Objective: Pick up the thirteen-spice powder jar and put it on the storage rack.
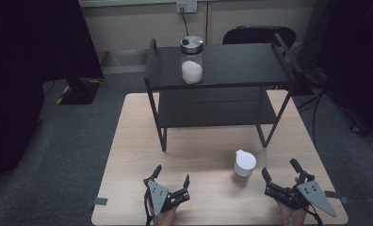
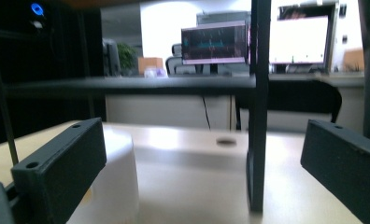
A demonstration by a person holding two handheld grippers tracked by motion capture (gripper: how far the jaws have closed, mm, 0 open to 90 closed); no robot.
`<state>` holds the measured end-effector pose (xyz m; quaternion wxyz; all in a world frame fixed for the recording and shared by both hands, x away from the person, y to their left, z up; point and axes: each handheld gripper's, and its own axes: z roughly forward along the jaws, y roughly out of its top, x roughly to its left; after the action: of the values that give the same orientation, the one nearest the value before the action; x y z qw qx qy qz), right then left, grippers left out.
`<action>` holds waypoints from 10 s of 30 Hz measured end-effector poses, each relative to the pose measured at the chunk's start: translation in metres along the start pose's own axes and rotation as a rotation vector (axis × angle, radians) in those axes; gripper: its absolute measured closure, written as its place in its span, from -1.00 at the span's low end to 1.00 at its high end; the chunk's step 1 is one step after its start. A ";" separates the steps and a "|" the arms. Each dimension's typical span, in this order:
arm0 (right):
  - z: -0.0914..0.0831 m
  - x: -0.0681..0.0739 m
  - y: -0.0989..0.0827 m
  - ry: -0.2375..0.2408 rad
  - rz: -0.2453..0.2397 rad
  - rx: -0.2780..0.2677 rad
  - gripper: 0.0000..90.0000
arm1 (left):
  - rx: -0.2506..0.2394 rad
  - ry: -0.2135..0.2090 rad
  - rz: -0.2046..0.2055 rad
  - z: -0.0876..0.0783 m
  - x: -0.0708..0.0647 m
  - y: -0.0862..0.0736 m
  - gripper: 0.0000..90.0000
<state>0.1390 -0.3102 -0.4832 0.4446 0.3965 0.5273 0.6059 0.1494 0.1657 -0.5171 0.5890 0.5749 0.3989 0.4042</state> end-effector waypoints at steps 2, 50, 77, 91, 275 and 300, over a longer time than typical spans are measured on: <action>0.005 -0.001 0.007 0.015 0.002 -0.018 -1.00 | 0.000 0.000 0.000 0.000 0.000 0.000 -1.00; 0.046 0.001 -0.024 0.276 -0.026 0.109 -0.39 | -0.001 0.003 0.000 0.000 0.000 0.000 -1.00; 0.047 0.001 -0.022 0.278 -0.009 0.117 -0.33 | -0.001 0.003 0.000 0.000 0.000 0.000 -0.99; 0.046 0.003 -0.017 0.270 -0.007 0.112 -0.33 | -0.001 0.002 0.000 0.000 0.000 0.000 -1.00; 0.222 0.007 0.262 0.163 -0.005 0.023 -0.33 | 0.000 -0.007 0.000 0.000 0.001 0.000 -1.00; 0.225 0.013 0.250 0.121 0.014 -0.022 -0.94 | 0.000 -0.007 0.000 0.000 0.001 0.000 -1.00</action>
<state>0.3181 -0.2453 -0.2059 0.4121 0.3578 0.5437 0.6376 0.1497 0.1667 -0.5172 0.5905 0.5761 0.3969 0.4024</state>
